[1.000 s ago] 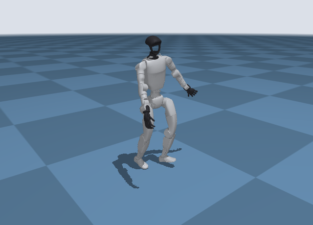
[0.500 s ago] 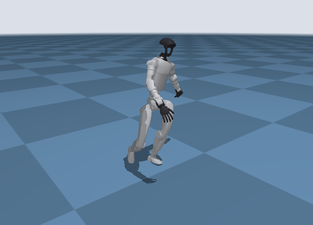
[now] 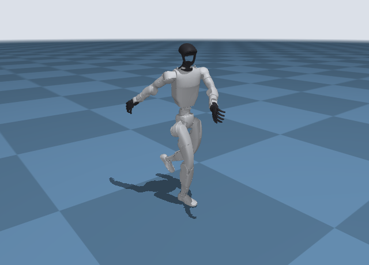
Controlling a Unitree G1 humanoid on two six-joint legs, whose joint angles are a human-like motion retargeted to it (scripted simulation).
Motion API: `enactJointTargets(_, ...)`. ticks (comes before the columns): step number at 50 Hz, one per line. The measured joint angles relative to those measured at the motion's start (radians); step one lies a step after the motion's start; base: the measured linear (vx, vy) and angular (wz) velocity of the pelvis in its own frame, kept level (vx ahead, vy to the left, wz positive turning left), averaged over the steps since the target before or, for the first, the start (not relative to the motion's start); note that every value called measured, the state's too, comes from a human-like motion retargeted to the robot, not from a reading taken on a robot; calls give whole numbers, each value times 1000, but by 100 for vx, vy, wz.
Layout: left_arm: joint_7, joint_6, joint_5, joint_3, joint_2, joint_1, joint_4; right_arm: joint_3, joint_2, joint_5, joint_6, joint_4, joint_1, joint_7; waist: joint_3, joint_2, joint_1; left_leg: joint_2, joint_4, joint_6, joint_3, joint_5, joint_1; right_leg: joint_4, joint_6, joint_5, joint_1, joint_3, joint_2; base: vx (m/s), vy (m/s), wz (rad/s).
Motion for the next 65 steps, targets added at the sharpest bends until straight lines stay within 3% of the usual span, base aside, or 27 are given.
enactJointTargets(3,-32,-88,53,101,115,308,20,2,41,112,-39,2,-299,-68,-40,-1,93,0,285,133,60,-344,-254,113,22,-103,-18,46,17,97,-22,-103)
enactJointTargets(5,-60,-114,54,157,219,531,61,29,85,173,-56,-15,-525,-134,-79,-15,192,-46,335,182,86,-471,-392,110,17,-135,10,105,23,100,-14,-152)
enactJointTargets(6,-70,-109,23,177,273,642,99,70,113,187,-63,-34,-641,-176,-100,-29,256,-78,301,188,95,-483,-442,78,15,-129,41,147,21,103,-10,-187)
enactJointTargets(10,-68,-87,-262,307,488,1061,318,326,233,130,-87,-136,-1101,-293,-164,-127,558,-176,-61,185,173,-376,-515,-137,48,-4,227,351,-33,112,-3,-235)
enactJointTargets(12,-58,-114,-474,430,606,1243,409,452,268,80,-93,-203,-1306,-284,-182,-177,724,-182,-346,167,278,-277,-468,-258,89,125,332,442,-85,122,10,-245)
enactJointTargets(15,-23,-210,-802,666,809,1527,458,621,294,101,-122,-302,-1590,-296,-202,-217,944,-176,-715,76,443,-172,-385,-409,164,378,480,512,-143,126,24,-214)
enactJointTargets(19,-17,-321,-1066,919,1006,1907,462,952,268,158,-147,-351,-1975,-420,-224,-239,1125,-104,-875,-65,479,-170,-392,-477,196,608,586,454,-126,121,20,-122)
enactJointTargets(22,-68,-342,-1152,998,1032,2138,483,1212,259,156,-131,-322,-2235,-475,-208,-250,1174,-90,-879,-78,414,-178,-392,-481,196,726,644,394,-128,112,40,-29)
enactJointTargets(25,-139,-328,-1178,1007,986,2210,513,1236,265,152,-97,-291,-2348,-467,-157,-249,1145,-159,-810,-7,348,-156,-343,-399,196,791,714,338,-169,110,68,73)
enactJointTargets(27,-156,-308,-1144,1017,949,2124,531,1143,253,155,-96,-302,-2319,-427,-101,-231,1113,-222,-738,63,315,-193,-281,-365,188,726,789,229,-227,106,78,102)
enactJointTargets(30,-178,-297,-965,1009,909,1841,543,995,228,83,-119,-331,-2149,-282,-23,-227,1108,-254,-565,119,284,-353,-232,204,105,290,583,57,-338,95,48,70)
enactJointTargets(33,-182,-236,-829,845,823,1425,525,868,208,58,-90,-337,-1893,-194,59,-290,1082,-324,-439,95,257,-481,-239,608,-15,-41,292,72,-449,90,30,98)
enactJointTargets(35,-170,-194,-705,664,721,1146,514,784,213,37,-67,-311,-1687,-157,101,-294,1037,-339,-435,62,221,-511,-189,739,-57,-175,133,120,-417,99,19,123)
enactJointTargets(37,-141,-149,-530,475,597,915,487,690,228,-13,-51,-264,-1449,-132,91,-272,940,-320,-497,38,149,-489,-120,766,-64,-192,-4,143,-325,106,11,173)
enactJointTargets(40,-100,-83,-235,264,432,659,387,547,247,-129,-51,-207,-1064,-85,-12,-201,704,-226,-636,-3,5,-371,-40,660,-70,-153,-182,97,-204,116,-3,230)
enactJointTargets(43,-32,-77,-86,156,325,477,200,443,206,-171,-103,-206,-668,-14,-147,-78,425,-84,-753,-84,-129,-122,-15,359,-54,-66,-273,41,-123,128,-25,253)
enactJointTargets(45,28,-99,-100,129,256,368,71,356,146,-118,-141,-208,-417,49,-208,6,262,-3,-809,-155,-206,79,-6,82,-38,-17,-258,-7,-117,136,-44,239)
enactJointTargets(48,86,-104,-201,113,148,193,-38,139,62,-15,-116,-119,-143,143,-211,53,77,46,-837,-244,-278,307,52,-300,17,49,-136,-81,-175,140,-59,199)
enactJointTargets(50,98,-82,-227,97,85,79,-56,-20,12,-11,-76,-29,-16,173,-195,44,10,39,-827,-256,-261,371,114,-444,69,39,-70,-61,-216,136,-67,94)
enactJointTargets(53,95,-6,-201,122,32,4,-42,-204,-43,-54,-13,81,82,117,-173,35,27,43,-769,-237,-132,306,200,-465,46,63,-41,-50,-220,124,-81,-74)
enactJointTargets(55,82,32,-195,182,24,37,-39,-286,-83,-54,23,120,70,67,-146,24,86,1,-691,-175,-6,192,250,-394,-9,271,-33,-40,-227,117,-69,-227)
enactJointTargets(56,77,28,-189,210,39,90,-40,-298,-105,-19,21,121,25,44,-125,27,113,-11,-620,-139,52,107,251,-321,-20,274,-41,3,-205,115,-56,-267)
enactJointTargets(57,70,19,-181,233,60,150,-39,-302,-124,26,16,117,-31,19,-105,31,134,-18,-532,-102,103,16,239,-237,-24,246,-52,44,-179,112,-48,-267)
enactJointTargets(58,62,-1,-170,242,92,225,-34,-293,-138,88,3,104,-109,-7,-86,36,147,-15,-412,-65,141,-89,201,-129,-13,154,-69,80,-149,110,-40,-234)
enactJointTargets(61,40,-96,-174,213,210,489,28,-239,-111,282,-52,33,-422,-87,-74,45,135,-7,22,44,133,-373,-58,97,34,-21,-100,126,-91,105,-25,-150)
enactJointTargets(63,12,-160,-183,168,275,670,109,-171,-24,398,-95,-21,-639,-117,-88,47,156,-35,208,94,99,-470,-245,122,48,-78,-72,149,-63,102,-14,-110)
enactJointTargets(65,-32,-204,-188,130,333,842,203,-41,93,480,-132,-61,-839,-137,-110,31,245,-82,262,124,101,-491,-393,57,45,-91,-4,201,-47,103,-8,-153)
